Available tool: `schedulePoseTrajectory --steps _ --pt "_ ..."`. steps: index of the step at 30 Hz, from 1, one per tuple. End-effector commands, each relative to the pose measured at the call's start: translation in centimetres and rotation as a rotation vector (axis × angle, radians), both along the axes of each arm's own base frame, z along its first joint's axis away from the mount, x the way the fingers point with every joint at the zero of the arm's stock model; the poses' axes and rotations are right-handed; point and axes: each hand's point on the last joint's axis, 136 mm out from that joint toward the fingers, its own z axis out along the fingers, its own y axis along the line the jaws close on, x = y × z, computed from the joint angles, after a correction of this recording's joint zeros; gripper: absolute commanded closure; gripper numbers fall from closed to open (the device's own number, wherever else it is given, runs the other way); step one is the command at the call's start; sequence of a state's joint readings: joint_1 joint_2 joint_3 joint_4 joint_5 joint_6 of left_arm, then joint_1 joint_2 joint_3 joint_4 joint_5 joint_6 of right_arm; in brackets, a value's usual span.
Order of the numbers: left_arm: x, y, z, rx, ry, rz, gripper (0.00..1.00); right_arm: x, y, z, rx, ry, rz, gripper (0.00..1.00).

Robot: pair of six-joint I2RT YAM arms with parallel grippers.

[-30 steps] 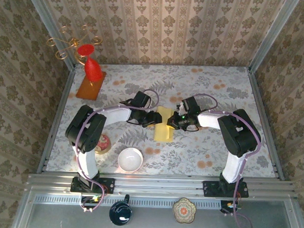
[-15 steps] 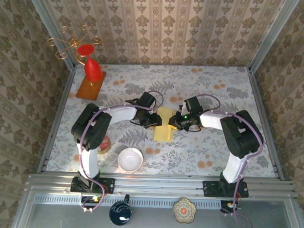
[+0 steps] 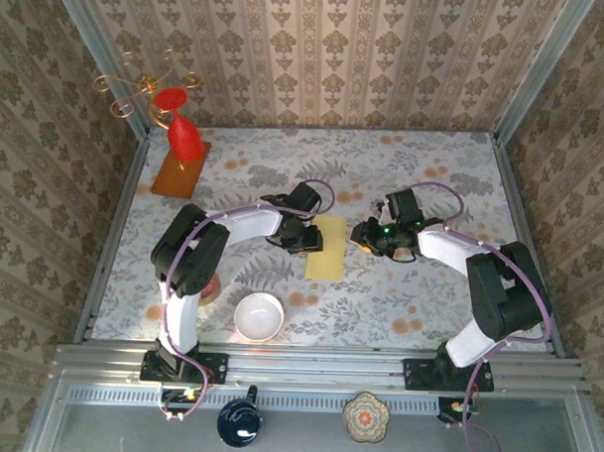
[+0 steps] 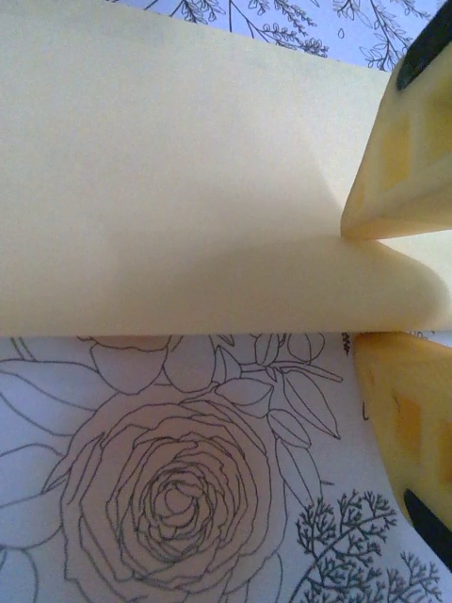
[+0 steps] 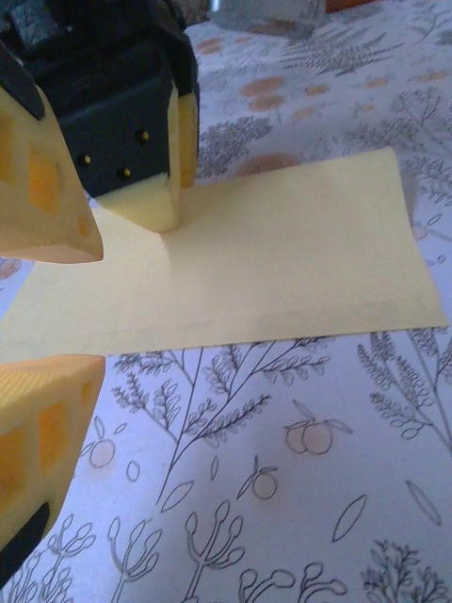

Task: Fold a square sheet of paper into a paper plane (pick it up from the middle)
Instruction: First fold in half a square sheet of paper at the center of the table, then hold the square sheet of paper at the center of the table.

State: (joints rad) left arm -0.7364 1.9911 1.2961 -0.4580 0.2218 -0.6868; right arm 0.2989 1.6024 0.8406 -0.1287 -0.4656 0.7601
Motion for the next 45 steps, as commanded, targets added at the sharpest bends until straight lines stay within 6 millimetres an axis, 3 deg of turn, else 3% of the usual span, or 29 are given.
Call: schedulePoseTrajectory --steps 1,20,45 --pt "-4.3 1.7 -7.4 0.161 0.137 -0.072 0.63 -0.2 -0.6 -0.9 -0.044 0.017 0.007 0.67" --pt "-6.1 2.3 -10.5 0.263 0.231 -0.101 0.56 1.2 0.0 -1.9 -0.041 0.018 0.024 0.67" --pt "-6.6 2.2 -11.8 0.282 0.291 -0.066 0.53 0.9 1.8 -2.1 0.067 0.021 0.078 0.70"
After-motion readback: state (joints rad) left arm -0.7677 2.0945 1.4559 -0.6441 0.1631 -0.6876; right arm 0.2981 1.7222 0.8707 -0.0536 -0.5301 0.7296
